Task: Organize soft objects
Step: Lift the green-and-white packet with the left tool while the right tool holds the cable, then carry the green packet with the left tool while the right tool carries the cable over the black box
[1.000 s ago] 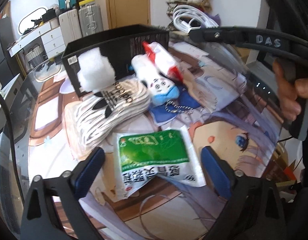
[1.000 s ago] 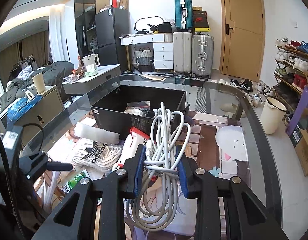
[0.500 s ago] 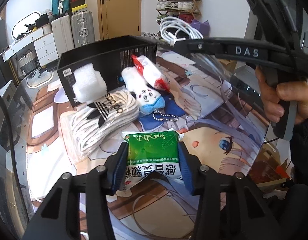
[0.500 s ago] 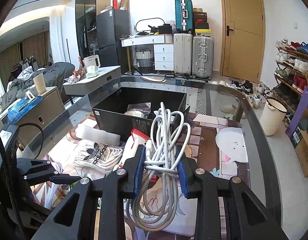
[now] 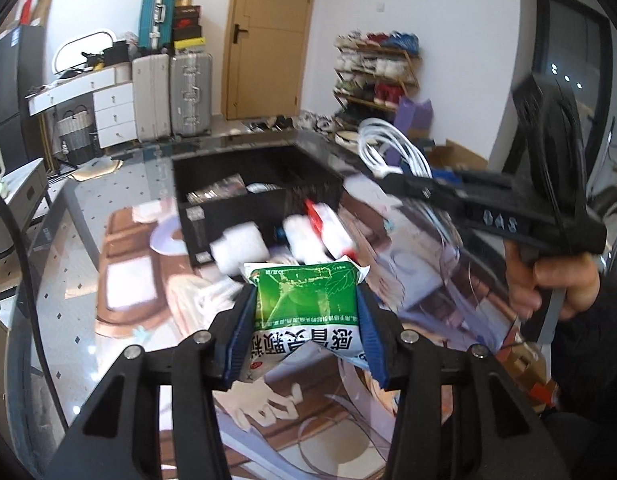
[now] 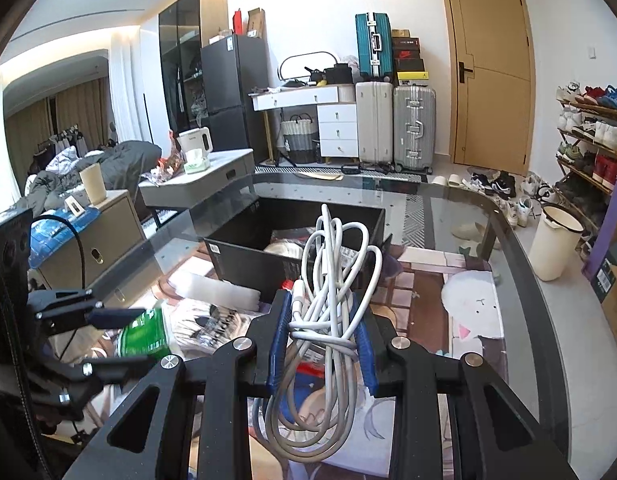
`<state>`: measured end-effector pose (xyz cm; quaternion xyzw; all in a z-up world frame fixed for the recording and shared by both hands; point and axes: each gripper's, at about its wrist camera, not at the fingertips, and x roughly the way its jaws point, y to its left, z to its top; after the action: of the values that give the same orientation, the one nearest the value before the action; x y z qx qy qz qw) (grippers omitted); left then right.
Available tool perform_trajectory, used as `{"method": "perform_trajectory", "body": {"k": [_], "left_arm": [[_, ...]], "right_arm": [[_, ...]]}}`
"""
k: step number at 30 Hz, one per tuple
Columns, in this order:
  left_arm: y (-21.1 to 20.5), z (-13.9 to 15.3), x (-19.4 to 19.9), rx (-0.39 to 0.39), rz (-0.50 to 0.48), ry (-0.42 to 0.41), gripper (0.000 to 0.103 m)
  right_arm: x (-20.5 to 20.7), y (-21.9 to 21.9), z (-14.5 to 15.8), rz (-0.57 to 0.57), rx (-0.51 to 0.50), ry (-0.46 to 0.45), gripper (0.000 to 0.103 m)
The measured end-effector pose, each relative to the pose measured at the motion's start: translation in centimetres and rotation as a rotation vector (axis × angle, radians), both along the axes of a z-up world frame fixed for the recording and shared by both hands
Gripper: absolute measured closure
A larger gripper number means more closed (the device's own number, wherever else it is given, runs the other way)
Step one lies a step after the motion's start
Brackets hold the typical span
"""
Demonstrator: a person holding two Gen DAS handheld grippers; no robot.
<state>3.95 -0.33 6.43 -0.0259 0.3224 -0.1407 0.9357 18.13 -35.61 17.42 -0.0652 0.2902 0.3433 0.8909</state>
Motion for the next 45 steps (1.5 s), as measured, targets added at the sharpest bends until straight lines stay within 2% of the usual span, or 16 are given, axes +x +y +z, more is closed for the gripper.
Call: {"method": "perform_trajectory", "body": {"k": [8,21,36,45], "left_arm": [[2.3,2.8,1.1,-0.019,0.077,-0.069,0.056],[3.7,4.7,4.8,-0.035,0.132,-0.132,0.055],[4.9,4.6,8.9,-0.049,0.162,-0.14,0.055],[5.9,3.8,11.4,-0.055,0.18,-0.117,0.055]], "right_arm": [[-0.4,1.2,1.7,0.04,0.04,-0.034,0.073],[0.9,3.5,3.0,0.072,0.094,-0.063,0.073],[3.9,4.4,3.9,0.062,0.143,-0.077,0.073],[5.8,5.1,3.6,0.055,0.167,-0.071,0.073]]}}
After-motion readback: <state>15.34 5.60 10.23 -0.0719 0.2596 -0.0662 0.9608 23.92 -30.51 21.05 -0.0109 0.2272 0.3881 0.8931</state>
